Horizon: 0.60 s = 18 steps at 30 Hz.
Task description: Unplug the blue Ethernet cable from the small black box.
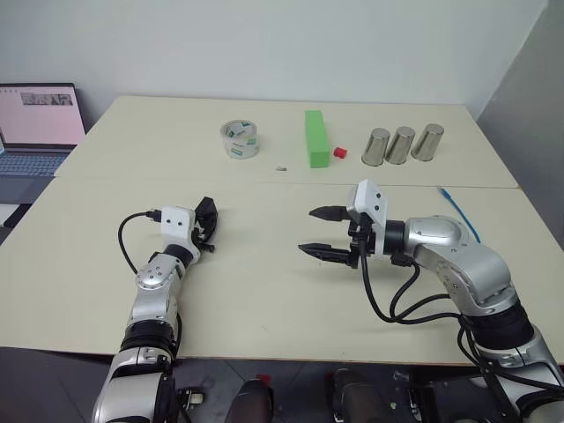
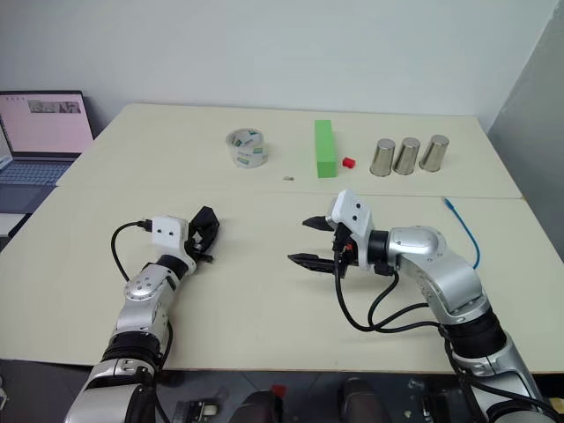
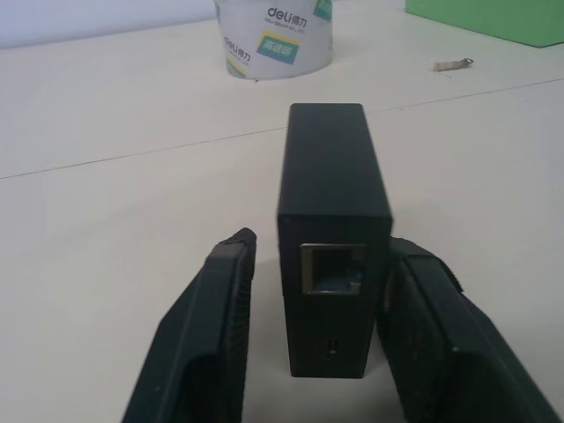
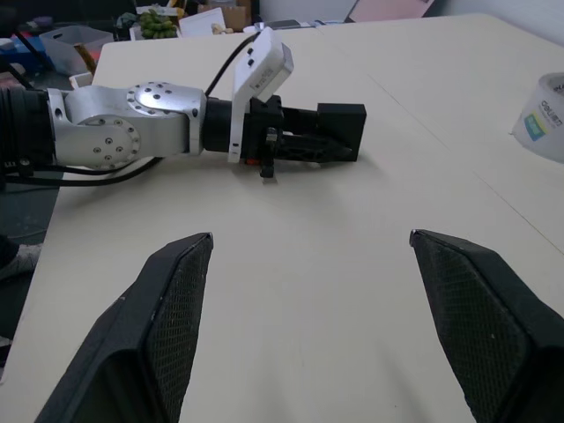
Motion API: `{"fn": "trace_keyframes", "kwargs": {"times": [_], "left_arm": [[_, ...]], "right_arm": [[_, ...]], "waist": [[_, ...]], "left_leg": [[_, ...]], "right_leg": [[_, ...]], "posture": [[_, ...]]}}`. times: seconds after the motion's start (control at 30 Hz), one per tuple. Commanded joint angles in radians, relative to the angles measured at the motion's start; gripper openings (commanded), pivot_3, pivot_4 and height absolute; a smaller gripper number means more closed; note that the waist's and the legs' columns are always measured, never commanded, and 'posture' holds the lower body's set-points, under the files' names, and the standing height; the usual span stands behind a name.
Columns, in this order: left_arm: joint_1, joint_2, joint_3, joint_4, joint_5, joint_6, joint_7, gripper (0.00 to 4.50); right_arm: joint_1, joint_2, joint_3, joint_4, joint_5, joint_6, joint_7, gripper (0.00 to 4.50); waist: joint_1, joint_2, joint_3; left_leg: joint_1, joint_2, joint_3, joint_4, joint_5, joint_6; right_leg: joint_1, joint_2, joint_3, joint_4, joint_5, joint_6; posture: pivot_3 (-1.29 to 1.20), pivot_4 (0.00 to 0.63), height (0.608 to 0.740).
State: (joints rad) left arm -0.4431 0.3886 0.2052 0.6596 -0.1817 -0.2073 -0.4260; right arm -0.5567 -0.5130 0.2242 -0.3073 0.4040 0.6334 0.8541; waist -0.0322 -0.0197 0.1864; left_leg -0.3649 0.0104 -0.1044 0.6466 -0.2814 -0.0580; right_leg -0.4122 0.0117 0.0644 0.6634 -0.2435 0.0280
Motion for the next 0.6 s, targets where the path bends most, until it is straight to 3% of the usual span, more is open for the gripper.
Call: {"fn": "trace_keyframes", "kwargs": {"times": [0.03,0.17,0.3,0.43,0.6], "left_arm": [[0.087,-0.005,0.003,-0.079,-0.014,0.046,-0.006,3.15],[0.225,0.02,-0.01,-0.304,-0.019,0.183,-0.002,4.01],[0.317,0.07,-0.011,-0.504,-0.037,0.324,-0.03,4.01],[0.37,0.202,-0.049,-0.641,0.014,0.432,-0.099,4.01],[0.368,0.298,0.022,-0.723,-0.087,0.485,-0.212,4.01]], "right_arm": [[0.017,-0.012,-0.017,-0.036,-0.004,-0.007,-0.007,3.81],[0.063,-0.013,-0.033,-0.05,-0.004,0.002,-0.034,3.81],[0.12,-0.021,-0.065,-0.052,-0.002,0.003,-0.061,3.81],[0.193,-0.048,-0.1,-0.035,-0.013,-0.009,-0.078,3.81],[0.255,-0.129,-0.214,-0.016,0.015,-0.016,-0.05,3.81]], "waist": [[-0.004,0.0,0.0],[-0.014,0.001,-0.001],[-0.017,0.001,-0.001],[-0.018,0.001,-0.001],[-0.018,0.001,-0.001]], "left_leg": [[0.001,0.0,0.001,0.0,0.0,0.0],[0.001,0.001,0.001,-0.001,0.0,0.0],[0.001,0.001,0.001,-0.001,0.0,0.0],[0.001,0.001,0.0,-0.001,0.0,0.0],[0.001,0.0,0.001,0.0,0.0,0.0]], "right_leg": [[0.0,0.0,0.001,0.0,0.0,0.0],[0.0,0.0,0.001,0.0,0.0,0.0],[0.0,-0.001,0.001,0.0,0.0,0.0],[0.001,0.0,0.0,0.0,-0.003,0.005],[0.001,0.001,0.001,0.0,-0.003,0.005]], "posture": [[0.0,0.15,0.74],[0.0,0.15,0.74],[0.0,0.15,0.74],[0.0,0.15,0.74],[0.0,0.15,0.74]]}}
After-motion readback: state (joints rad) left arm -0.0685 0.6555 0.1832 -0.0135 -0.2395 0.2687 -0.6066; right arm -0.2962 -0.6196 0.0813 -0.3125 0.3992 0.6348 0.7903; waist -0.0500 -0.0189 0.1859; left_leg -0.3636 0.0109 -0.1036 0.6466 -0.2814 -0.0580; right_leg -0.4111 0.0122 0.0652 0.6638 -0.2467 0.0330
